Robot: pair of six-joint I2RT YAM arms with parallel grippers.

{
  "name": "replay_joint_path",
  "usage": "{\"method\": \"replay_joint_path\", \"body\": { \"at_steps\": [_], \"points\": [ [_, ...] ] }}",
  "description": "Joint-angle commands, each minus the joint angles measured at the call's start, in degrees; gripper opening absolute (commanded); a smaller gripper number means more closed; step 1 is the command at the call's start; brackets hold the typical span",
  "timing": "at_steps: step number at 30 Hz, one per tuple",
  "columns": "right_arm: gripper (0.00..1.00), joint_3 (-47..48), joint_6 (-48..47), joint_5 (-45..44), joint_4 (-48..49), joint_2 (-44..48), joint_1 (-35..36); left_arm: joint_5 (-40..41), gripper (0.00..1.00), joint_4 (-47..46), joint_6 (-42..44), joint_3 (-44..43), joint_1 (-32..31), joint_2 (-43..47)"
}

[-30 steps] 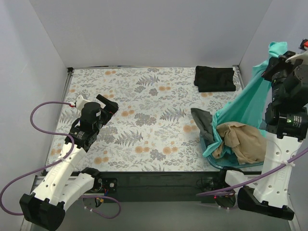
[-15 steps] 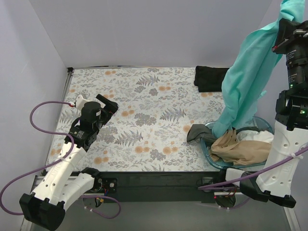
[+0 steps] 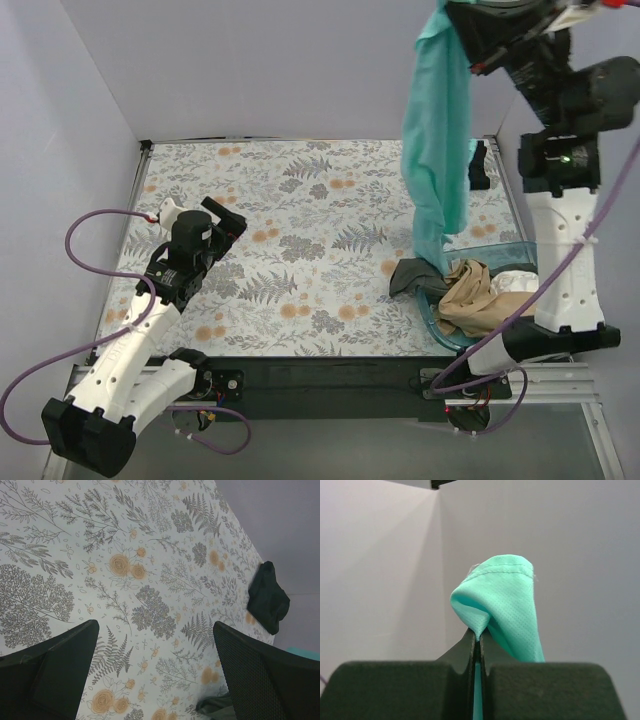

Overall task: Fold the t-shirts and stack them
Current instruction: Move the tshirt to the center of the board

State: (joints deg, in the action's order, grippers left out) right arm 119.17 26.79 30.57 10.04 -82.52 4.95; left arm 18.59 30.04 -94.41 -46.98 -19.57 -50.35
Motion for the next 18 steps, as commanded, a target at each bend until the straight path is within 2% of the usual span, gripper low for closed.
{"method": "replay_joint_path", "body": {
  "at_steps": [1, 5, 6, 11, 16, 17, 18],
  "points": [
    [0.01, 4.47, -7.07, -4.28, 4.55, -5.62, 12.58, -0.39, 0.98, 1.33, -0.60, -1.54, 0.32, 1.30],
    [0.01, 12.03, -12.18, -10.07, 4.46, -14.76, 21.40, -2.06, 0.98, 1.95, -1.30, -0.75, 0.32, 1.92],
    [0.01, 13.26, -13.07, -13.92, 4.98, -18.17, 22.90, -2.50, 0.98, 1.95, -1.82, -0.31, 0.32, 2.18],
    [0.01, 19.24, -17.89, -21.76, 10.16, -26.36, 31.95, -4.00, 0.98, 2.56, -1.92, 1.01, 0.32, 2.80],
    [0.01, 14.61, -26.16, -34.94, 14.22, -27.79, 37.76, -3.04, 0.98, 5.10, -2.71, 1.02, 0.32, 3.06],
    [0.01, 12.42, -26.61, -36.44, 14.21, -27.17, 37.76, -2.68, 0.98, 5.55, -2.88, 0.93, 0.32, 2.98],
    [0.01, 6.48, -30.35, -41.59, 14.21, -25.17, 37.68, -1.99, 0.98, 6.42, -2.97, 1.01, 0.32, 2.97]
  ]
}}
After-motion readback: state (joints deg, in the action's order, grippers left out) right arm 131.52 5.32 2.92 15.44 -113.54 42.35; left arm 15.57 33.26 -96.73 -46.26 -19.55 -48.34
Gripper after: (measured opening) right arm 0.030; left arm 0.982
